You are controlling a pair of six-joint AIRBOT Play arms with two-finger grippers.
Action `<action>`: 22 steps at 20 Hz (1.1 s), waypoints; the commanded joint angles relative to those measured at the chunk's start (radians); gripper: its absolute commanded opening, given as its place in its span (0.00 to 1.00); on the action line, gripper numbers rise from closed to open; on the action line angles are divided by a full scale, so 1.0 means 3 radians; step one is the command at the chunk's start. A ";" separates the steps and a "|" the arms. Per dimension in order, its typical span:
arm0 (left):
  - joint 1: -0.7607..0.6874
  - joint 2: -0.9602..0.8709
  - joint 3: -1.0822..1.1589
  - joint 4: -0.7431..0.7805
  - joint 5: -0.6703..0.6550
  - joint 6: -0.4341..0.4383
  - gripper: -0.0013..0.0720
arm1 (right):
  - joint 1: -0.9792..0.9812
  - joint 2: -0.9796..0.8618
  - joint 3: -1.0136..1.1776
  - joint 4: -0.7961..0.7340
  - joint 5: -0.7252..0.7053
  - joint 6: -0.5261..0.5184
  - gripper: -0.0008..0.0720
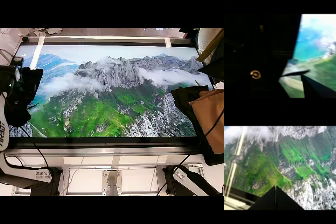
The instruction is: Fold the clothes and pants, and hang the long-sleeved shirts on hangers.
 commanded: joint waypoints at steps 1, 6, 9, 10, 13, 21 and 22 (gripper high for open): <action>0.0303 -0.0258 0.0003 0.0206 0.0380 -0.0041 0.97 | 0.0092 -0.0122 -0.0221 0.0017 -0.0336 0.0017 0.02; 0.0392 -0.0543 0.0183 0.0207 0.0759 -0.0122 0.97 | 0.0679 -0.0529 -0.0271 -0.0004 -0.0769 0.0005 0.02; 0.0404 -0.0748 0.0334 0.0202 0.0702 -0.0098 0.96 | 0.1033 -0.0785 -0.0270 -0.0015 -0.0902 0.0004 0.03; 0.0403 -0.0796 0.0348 0.0200 0.0680 -0.0085 0.88 | 0.1132 -0.0863 -0.0270 -0.0020 -0.0932 0.0004 0.03; 0.0403 -0.0830 0.0348 0.0198 0.0596 -0.0079 0.06 | 0.1316 -0.0996 -0.0270 -0.0125 -0.0966 0.0004 0.02; 0.0075 0.0092 0.0637 -0.0426 0.0251 -0.0100 0.05 | 0.1102 -0.0999 0.0272 -0.0530 -0.0304 0.0004 0.02; -0.0015 0.0291 0.0637 -0.0739 0.0211 -0.0099 0.05 | 0.1026 -0.0999 0.0425 -0.0671 -0.0108 0.0004 0.02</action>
